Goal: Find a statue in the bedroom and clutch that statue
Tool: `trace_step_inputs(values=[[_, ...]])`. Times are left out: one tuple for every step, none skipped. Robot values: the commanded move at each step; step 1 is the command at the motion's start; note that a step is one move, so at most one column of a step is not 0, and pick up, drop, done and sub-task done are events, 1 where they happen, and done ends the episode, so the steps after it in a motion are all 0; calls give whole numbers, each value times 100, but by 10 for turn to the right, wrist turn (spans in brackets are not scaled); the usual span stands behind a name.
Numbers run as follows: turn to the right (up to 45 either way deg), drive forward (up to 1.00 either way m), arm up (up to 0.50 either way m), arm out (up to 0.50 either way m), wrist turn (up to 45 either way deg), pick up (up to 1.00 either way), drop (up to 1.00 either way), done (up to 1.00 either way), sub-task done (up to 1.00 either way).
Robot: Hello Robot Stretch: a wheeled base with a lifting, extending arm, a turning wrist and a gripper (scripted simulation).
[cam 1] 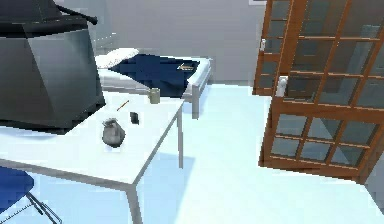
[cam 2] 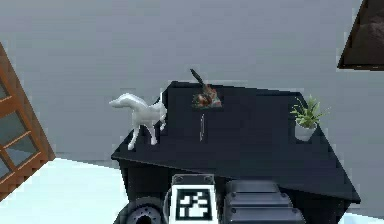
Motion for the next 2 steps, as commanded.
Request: trace_step_inputs(values=[[0,0,0,32,0,0,0,0,0],[0,0,0,0,450,0,0,0,0]])
